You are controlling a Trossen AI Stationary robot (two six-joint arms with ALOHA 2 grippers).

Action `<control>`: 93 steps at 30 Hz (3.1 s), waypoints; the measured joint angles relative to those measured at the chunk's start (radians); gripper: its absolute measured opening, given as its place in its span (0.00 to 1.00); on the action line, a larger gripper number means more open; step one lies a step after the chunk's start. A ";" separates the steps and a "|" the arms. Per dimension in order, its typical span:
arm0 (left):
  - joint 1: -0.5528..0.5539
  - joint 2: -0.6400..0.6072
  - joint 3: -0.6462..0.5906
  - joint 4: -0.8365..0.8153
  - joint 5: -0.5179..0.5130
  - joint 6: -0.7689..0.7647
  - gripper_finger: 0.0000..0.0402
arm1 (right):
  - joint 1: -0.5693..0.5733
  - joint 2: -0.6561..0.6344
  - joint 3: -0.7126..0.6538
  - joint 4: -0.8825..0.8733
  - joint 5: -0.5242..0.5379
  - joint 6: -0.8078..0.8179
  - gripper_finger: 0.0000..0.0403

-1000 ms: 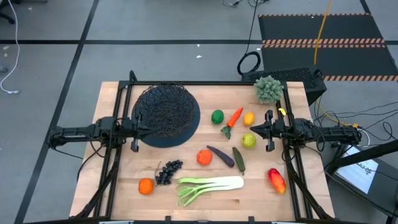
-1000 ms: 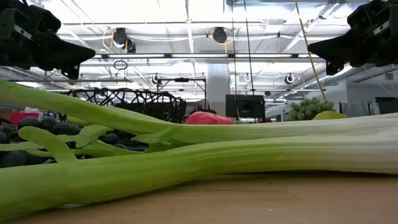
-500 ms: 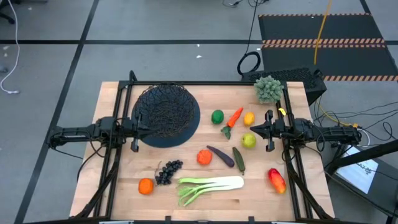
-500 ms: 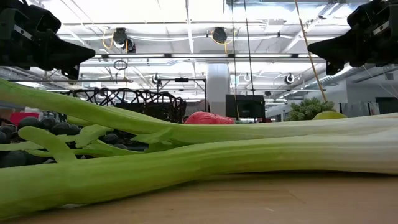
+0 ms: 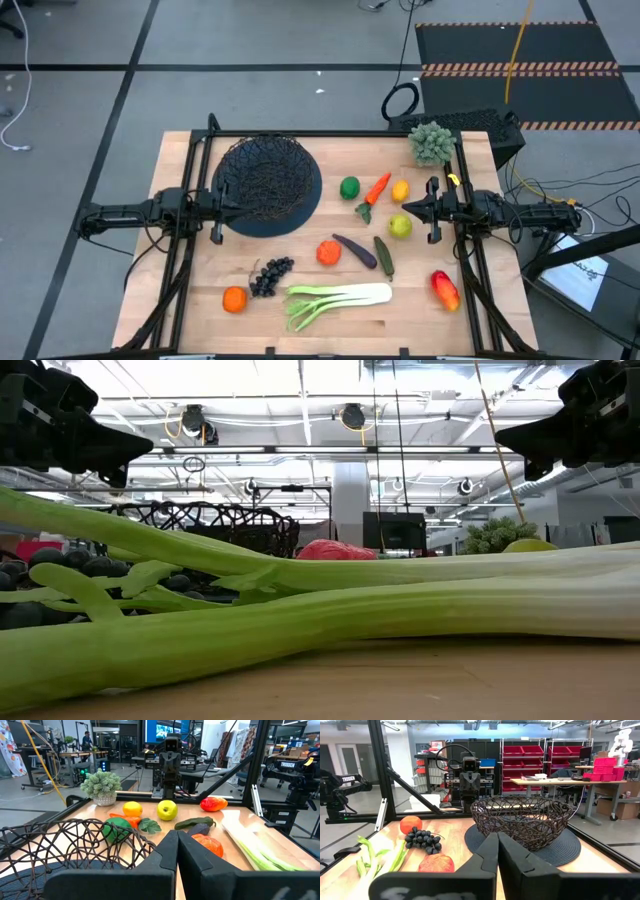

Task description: Build produce basket

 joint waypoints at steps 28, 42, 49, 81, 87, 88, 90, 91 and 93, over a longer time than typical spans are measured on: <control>0.000 0.000 0.000 0.001 0.000 0.000 0.02 | 0.000 0.000 0.000 0.000 0.000 0.000 0.00; 0.000 0.000 0.000 0.001 0.000 -0.005 0.02 | -0.001 0.000 0.000 0.065 0.050 0.099 0.00; 0.000 0.000 0.000 0.001 0.000 -0.017 0.02 | 0.000 0.043 0.102 0.029 0.038 0.122 0.00; 0.000 0.000 0.001 -0.009 -0.057 -0.050 0.02 | 0.000 0.850 1.328 -0.723 0.023 0.133 0.00; 0.000 0.000 0.001 -0.010 -0.056 -0.069 0.02 | 0.000 0.946 1.453 -0.877 0.023 0.150 0.00; 0.000 0.000 0.001 -0.009 -0.055 -0.082 0.02 | 0.000 0.953 1.454 -0.882 0.023 0.150 0.00; 0.000 0.000 0.003 -0.010 -0.053 -0.111 0.02 | 0.000 0.964 1.454 -0.893 0.023 0.150 0.00; 0.000 0.000 0.013 -0.025 -0.054 -0.123 0.02 | 0.000 0.970 1.454 -0.894 0.023 0.150 0.00; 0.000 0.001 0.051 -0.063 -0.051 -0.134 0.02 | 0.000 0.978 1.454 -0.894 0.023 0.150 0.00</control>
